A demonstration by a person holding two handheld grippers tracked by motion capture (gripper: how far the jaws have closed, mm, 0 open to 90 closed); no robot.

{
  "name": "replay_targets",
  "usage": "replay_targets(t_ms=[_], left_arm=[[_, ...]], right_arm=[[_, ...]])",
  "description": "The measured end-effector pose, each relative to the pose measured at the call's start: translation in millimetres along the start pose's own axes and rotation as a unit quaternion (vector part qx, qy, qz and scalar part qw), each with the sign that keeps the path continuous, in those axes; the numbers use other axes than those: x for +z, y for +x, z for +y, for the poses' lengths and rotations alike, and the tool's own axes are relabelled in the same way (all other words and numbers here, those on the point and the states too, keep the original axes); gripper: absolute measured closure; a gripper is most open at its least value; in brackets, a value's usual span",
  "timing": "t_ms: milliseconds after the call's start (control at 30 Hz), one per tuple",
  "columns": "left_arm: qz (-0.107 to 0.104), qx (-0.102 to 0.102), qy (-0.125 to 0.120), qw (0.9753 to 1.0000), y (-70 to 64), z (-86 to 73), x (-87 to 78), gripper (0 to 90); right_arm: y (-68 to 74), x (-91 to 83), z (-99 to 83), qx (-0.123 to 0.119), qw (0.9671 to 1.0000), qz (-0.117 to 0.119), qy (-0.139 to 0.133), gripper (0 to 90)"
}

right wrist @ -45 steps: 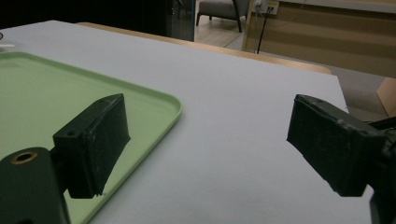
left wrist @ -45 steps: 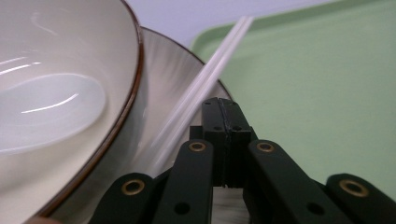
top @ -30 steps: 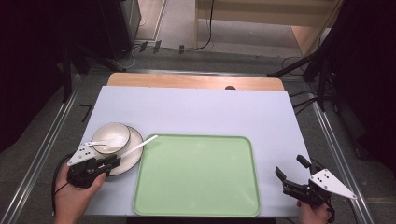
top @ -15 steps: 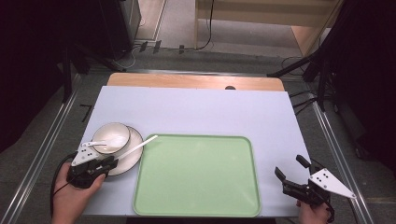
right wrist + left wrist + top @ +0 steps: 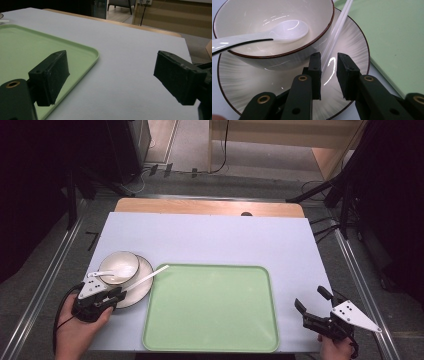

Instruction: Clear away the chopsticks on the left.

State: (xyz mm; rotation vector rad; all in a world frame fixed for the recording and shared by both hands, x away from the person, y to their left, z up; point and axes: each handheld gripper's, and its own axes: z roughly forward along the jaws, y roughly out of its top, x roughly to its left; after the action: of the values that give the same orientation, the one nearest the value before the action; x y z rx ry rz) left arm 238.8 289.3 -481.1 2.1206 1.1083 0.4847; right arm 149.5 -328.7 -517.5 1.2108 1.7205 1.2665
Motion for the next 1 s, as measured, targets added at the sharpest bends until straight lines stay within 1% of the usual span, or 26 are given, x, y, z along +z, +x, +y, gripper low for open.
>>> replay_targets(t_ms=[200,267,367,400,500,633,733,800,833,900,933,967,1000], left_arm=[[-0.002,0.000,0.002,1.0000,0.0,0.2,1.1,73.8],[0.000,0.005,0.010,0.9999,-1.2,-0.1,2.4,73.8],[0.005,0.018,0.024,0.9995,-4.4,0.2,5.1,73.8],[0.005,0.019,0.025,0.9995,-5.4,0.4,6.0,73.8],[0.002,0.023,0.032,0.9992,-6.9,1.0,8.7,74.0],[-0.005,0.031,0.051,0.9982,-9.3,0.6,16.2,76.0],[-0.012,0.039,0.060,0.9973,-12.0,0.6,20.2,78.7],[-0.017,0.050,0.066,0.9964,-14.0,0.6,22.4,81.2],[-0.019,0.053,0.065,0.9963,-14.5,0.8,22.6,82.6],[-0.012,0.070,0.065,0.9954,-17.6,1.6,22.0,85.0],[-0.011,0.075,0.060,0.9953,-19.5,1.9,21.6,85.1],[-0.014,0.083,0.060,0.9947,-20.2,2.5,20.7,85.2],[-0.015,0.085,0.054,0.9947,-22.4,3.6,19.7,85.3]], right_arm=[[-0.4,0.4,-0.2,0.001,1.0000,0.001,0.000,13.0],[-0.4,0.3,-0.2,0.001,1.0000,0.001,0.000,13.0],[-0.8,0.2,-0.3,0.001,1.0000,0.001,0.000,13.0],[-0.8,0.1,-0.3,0.002,1.0000,0.000,0.000,13.0],[-0.9,0.3,-0.4,0.002,1.0000,0.001,0.000,13.0],[-0.9,0.5,-0.5,0.002,1.0000,0.001,0.001,13.0],[-0.7,0.7,-0.5,0.002,1.0000,0.002,0.001,13.0],[-0.8,0.5,-0.6,0.002,1.0000,0.002,0.002,13.0],[-0.9,0.5,-0.6,0.002,1.0000,0.002,0.002,13.0],[-1.1,0.5,-0.7,0.003,1.0000,0.002,0.002,13.0],[-1.2,0.4,-0.7,0.003,1.0000,0.002,0.002,13.0],[-1.2,0.4,-0.7,0.003,1.0000,0.002,0.002,13.0],[-1.3,0.4,-0.7,0.003,1.0000,0.002,0.002,13.0]])
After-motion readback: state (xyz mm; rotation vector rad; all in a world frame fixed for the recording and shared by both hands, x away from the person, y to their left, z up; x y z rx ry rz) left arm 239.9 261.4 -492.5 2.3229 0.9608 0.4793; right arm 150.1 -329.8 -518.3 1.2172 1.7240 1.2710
